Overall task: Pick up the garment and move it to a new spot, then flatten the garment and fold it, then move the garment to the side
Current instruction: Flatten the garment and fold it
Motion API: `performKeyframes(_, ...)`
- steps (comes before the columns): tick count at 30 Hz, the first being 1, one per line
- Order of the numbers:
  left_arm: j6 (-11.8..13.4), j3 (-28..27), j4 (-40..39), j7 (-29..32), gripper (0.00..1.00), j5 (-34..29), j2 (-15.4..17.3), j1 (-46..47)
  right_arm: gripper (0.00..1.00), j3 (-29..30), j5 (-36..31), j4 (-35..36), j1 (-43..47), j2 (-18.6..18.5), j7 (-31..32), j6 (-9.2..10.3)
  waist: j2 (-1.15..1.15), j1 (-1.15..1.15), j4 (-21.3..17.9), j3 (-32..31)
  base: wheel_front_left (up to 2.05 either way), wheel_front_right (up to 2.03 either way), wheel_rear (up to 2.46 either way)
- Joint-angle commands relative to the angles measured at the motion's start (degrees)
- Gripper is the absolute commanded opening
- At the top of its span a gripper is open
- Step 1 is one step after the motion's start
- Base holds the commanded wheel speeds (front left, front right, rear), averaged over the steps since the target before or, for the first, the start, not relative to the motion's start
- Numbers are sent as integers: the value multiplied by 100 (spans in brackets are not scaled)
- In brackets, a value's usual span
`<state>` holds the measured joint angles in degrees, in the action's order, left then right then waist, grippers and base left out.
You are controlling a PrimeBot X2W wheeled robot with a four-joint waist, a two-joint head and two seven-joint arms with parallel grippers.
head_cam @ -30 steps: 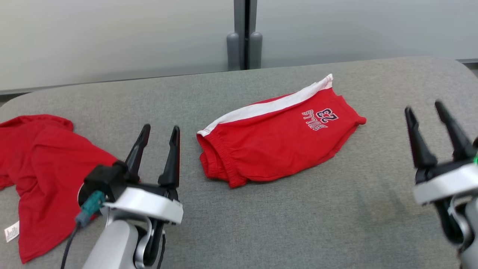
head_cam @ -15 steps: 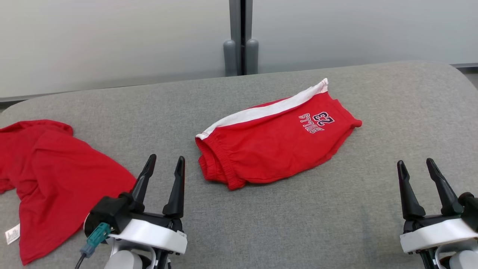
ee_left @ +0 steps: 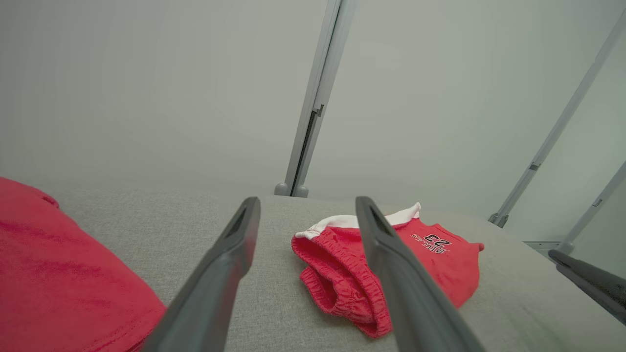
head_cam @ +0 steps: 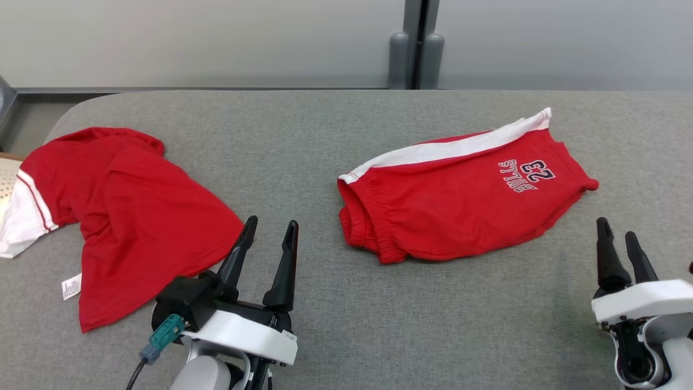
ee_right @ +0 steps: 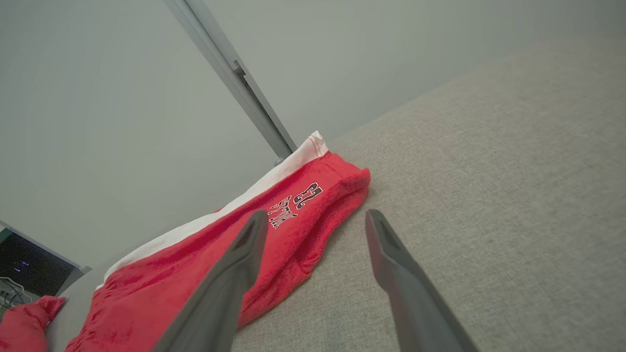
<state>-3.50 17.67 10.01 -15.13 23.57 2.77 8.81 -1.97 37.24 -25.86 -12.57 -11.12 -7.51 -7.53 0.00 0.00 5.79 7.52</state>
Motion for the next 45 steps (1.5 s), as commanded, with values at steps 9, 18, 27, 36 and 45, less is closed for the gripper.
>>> performKeyframes(9,238,417,99,-2,100,321,24,272,100,797,1271,-794,-780,17,976,4,0,0,691,420,0,0,0)
performKeyframes(18,365,766,50,-2,100,402,22,458,100,1337,1209,-1881,-1492,-51,1387,-11,0,0,1096,712,0,0,0)
performKeyframes(27,408,891,4,-2,100,405,23,545,100,1478,996,-2620,-2038,-180,1722,-11,0,0,1253,877,0,0,0)
performKeyframes(36,464,1029,23,-2,100,464,22,618,0,1467,747,-2992,-2487,-299,1546,-8,0,0,1333,890,0,0,0)
performKeyframes(45,428,898,162,-3,100,397,23,471,0,1430,1114,-2573,-2129,-369,910,4,0,0,1089,568,0,0,0)
